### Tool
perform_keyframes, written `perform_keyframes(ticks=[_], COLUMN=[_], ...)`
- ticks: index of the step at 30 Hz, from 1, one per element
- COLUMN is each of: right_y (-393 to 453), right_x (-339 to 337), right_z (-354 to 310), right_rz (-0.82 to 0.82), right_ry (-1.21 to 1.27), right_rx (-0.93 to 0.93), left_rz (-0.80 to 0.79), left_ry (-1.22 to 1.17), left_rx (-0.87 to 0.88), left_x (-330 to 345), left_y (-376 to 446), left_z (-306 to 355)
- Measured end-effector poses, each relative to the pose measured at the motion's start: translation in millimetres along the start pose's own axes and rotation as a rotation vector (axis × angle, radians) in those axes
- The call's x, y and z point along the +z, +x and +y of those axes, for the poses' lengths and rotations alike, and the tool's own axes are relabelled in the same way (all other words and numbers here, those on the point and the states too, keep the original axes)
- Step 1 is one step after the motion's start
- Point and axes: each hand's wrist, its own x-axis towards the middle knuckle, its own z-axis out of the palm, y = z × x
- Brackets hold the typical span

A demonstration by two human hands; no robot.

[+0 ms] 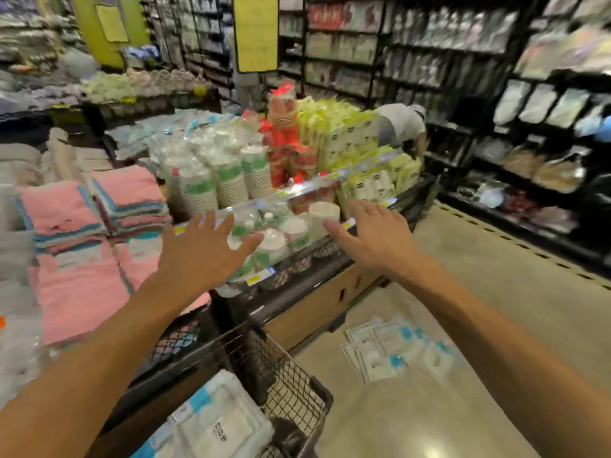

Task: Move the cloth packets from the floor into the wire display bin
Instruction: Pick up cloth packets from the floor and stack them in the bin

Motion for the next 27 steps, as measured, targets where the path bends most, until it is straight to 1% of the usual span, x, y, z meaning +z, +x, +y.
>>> perform_keyframes(ticks=[5,9,12,15,21,27], right_y=[-39,-62,-67,-69,-70,-74], right_x=[-17,-21,-16,-18,-32,-35], right_z=[71,132,165,216,321,404], right_rz=[0.025,0.045,0.080,0.095,0.122,0.092], right_ry=[0.032,0.082,0.058,0.044,0.032,0.061], right_rx=[0.200,0.316,0.327,0.342,0.421,0.527], left_rz=[0.017,0.031,0.027,-0.015,-0.037,-0.071], left_ry=[-0.071,-0.059,-0.075,-0.096,-0.078,-0.083], left_rx=[0.185,0.286,0.301,0.320,0.393,0.466], left_x=[2,2,0,3,8,23], left_y=[9,19,24,31,56,81], left_z=[78,134,173,233,343,427])
